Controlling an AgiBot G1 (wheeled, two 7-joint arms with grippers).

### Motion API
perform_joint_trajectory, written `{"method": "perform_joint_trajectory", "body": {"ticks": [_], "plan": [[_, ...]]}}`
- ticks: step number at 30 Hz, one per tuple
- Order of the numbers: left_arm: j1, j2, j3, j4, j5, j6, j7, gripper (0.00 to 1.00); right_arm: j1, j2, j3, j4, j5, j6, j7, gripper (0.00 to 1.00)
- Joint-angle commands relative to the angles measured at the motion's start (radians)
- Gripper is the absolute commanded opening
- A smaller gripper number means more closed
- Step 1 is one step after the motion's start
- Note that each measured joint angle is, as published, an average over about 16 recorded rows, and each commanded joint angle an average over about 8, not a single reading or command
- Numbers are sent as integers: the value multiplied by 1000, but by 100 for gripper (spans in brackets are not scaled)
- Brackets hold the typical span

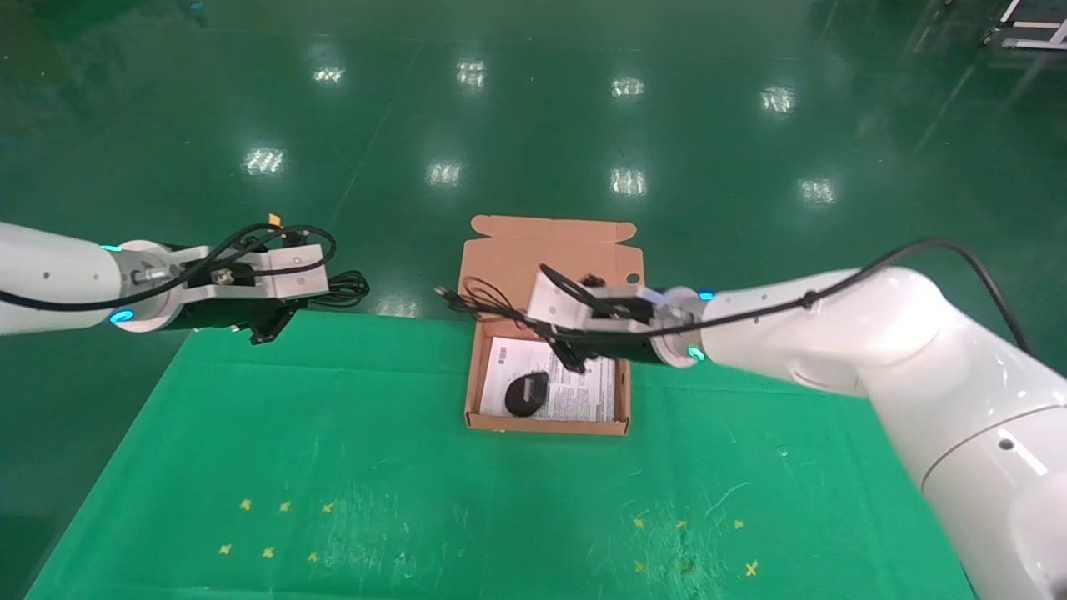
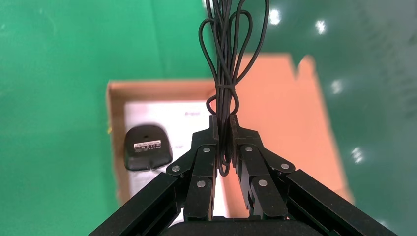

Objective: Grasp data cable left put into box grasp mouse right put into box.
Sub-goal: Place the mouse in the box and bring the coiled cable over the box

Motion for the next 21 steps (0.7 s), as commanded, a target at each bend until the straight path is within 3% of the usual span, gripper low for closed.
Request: {"method": "perform_joint_trajectory", "body": {"ticks": [1,3,9,10,11,21], "plan": [[0,0,0,-1,0,0,-1,0,-5,0,-10,-33,14,14,11,0],[0,0,0,-1,1,0,-1,0,-6,-1,-23,-53,22,22,20,13],[1,0,0,-2,1,0,-2,0,-6,-2,-58,-82,28,26,28,88],[1,0,0,-2,1,0,-1,0,-6,-1,-63,-84,28,24,29,97],[1,0,1,-2,1,0,-1,0,-7,0,-66,-85,29,24,29,100],[40,62,21,13,-7,-38,23,0,-17,27,-89,-44,33,19,51,100]]}}
